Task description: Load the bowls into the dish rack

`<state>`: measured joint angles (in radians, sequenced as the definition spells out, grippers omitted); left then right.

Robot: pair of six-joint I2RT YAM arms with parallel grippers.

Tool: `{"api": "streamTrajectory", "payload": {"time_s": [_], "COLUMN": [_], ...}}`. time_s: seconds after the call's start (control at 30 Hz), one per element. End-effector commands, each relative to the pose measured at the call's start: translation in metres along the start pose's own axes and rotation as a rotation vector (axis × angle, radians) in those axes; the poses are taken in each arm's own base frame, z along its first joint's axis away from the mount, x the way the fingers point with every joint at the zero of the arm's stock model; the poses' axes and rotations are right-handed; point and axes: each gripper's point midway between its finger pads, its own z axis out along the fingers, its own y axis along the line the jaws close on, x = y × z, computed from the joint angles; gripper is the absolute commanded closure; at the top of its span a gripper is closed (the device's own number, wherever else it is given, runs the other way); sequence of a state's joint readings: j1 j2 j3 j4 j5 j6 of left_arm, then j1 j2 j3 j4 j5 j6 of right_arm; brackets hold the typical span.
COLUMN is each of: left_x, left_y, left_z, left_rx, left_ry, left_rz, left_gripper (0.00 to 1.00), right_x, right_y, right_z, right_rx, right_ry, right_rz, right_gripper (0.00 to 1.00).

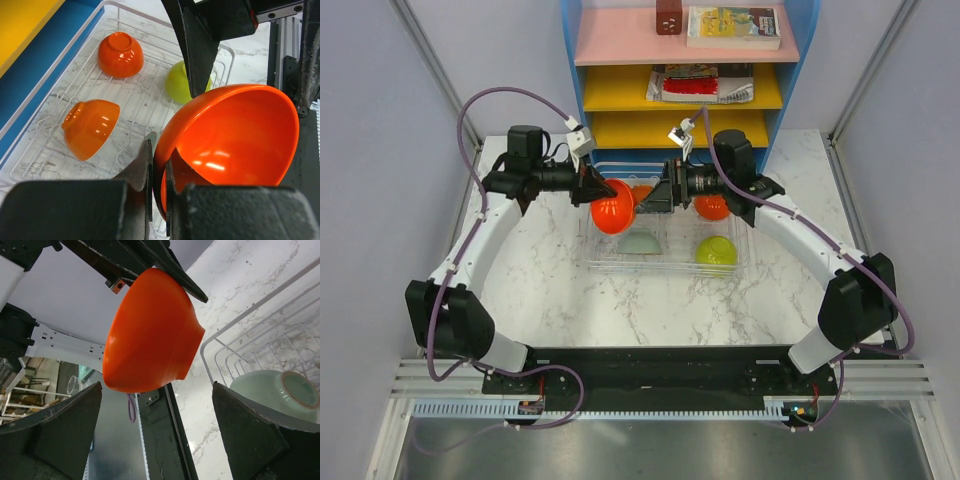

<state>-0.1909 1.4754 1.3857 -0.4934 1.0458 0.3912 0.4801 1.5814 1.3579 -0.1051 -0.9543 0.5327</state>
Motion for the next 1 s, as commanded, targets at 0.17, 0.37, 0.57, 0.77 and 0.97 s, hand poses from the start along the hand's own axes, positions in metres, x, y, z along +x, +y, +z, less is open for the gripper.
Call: {"api": "streamTrajectory", "payload": {"time_s": [0.17, 0.37, 0.57, 0.77, 0.97], "left_x": [-0.02, -0.025, -0.029, -0.034, -0.033], "left_y": [-0.001, -0.006, -0.009, -0.003, -0.001], "left_z": [0.012, 0.016, 0.02, 0.018, 0.019], "left_rx": [0.013, -0.015, -0.089, -0.126, -0.132], "left_ry": [-0.015, -0.019, -0.031, -0.042, -0.04], "left_rz": [0.006, 0.045, 0.133, 0.151, 0.15], "left_gripper": [0.98, 0.98, 0.98, 0.98, 0.98], "right_x": [-0.008, -0.009, -0.007, -0.005, -0.005], "right_y": [0.013, 0.01, 0.005, 0.009, 0.017], "right_z": [0.002, 0.006, 0.01, 0.009, 0.001], "right_rx": [-0.092, -0.107, -0.124, -0.147, -0.192], "right_ry": [-0.037, -0.039, -0.044, -0.04, -0.042], "right_rz": [0.009, 0.047, 0.083, 0.087, 0.062], "right_gripper": [0.02, 0.02, 0.02, 0.08, 0.15]}}
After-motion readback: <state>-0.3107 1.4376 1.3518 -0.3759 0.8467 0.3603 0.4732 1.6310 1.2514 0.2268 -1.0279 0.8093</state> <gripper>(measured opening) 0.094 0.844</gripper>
